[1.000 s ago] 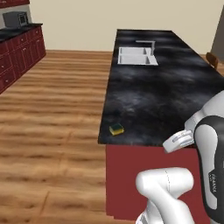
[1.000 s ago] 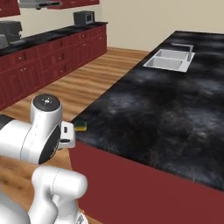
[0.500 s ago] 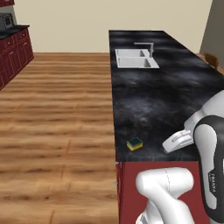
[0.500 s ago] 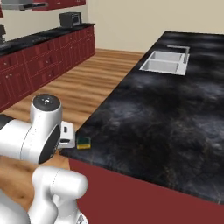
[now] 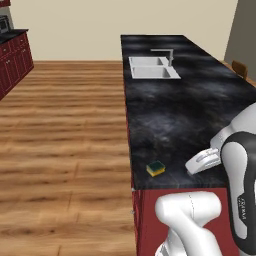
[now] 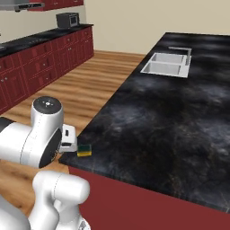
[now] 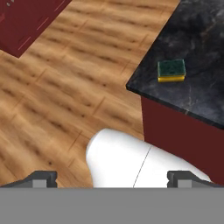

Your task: Place the sponge inside the microwave to prepare for sanitizing.

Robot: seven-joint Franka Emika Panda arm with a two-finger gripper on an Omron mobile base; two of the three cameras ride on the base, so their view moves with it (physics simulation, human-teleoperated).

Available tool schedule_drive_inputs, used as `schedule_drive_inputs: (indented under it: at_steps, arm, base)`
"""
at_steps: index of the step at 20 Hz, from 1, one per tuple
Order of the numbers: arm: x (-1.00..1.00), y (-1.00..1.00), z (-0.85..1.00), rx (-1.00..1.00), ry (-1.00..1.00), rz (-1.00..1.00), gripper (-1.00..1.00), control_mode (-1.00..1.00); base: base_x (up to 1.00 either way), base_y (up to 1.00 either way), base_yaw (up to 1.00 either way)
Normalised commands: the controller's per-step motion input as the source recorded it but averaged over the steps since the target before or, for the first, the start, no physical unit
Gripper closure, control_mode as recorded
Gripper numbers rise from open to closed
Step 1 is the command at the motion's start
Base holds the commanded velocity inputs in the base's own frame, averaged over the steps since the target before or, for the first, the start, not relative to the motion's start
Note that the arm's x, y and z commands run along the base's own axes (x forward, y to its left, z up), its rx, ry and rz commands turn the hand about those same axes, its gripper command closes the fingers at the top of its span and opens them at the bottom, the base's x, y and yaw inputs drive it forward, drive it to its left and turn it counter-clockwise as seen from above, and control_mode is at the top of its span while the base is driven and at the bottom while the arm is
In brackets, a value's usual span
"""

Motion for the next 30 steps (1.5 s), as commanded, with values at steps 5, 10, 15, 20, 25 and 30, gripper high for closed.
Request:
schedule_drive_inputs:
  at_steps: [5,10,15,20,25,30]
  arm:
    - [0.00,0.00,0.00,0.00,0.00,0.00,-1.00,1.00]
    - [0.00,0.00,0.00,0.00,0.00,0.00,-1.00,1.00]
    - [0.00,0.00,0.00,0.00,0.00,0.00,-1.00,-1.00]
    - [0.00,0.00,0.00,0.00,0.00,0.00,-1.00,-1.00]
    - [0.00,0.00,0.00,0.00,0.00,0.00,-1.00,-1.00]
    - [0.00,0.00,0.00,0.00,0.00,0.00,-1.00,-1.00]
  base:
    - [0.00,0.00,0.00]
    - [0.00,0.00,0.00]
    - [0.00,0.00,0.00]
    - [0.00,0.00,0.00]
    - [0.00,0.00,0.00]
    - [0.00,0.00,0.00]
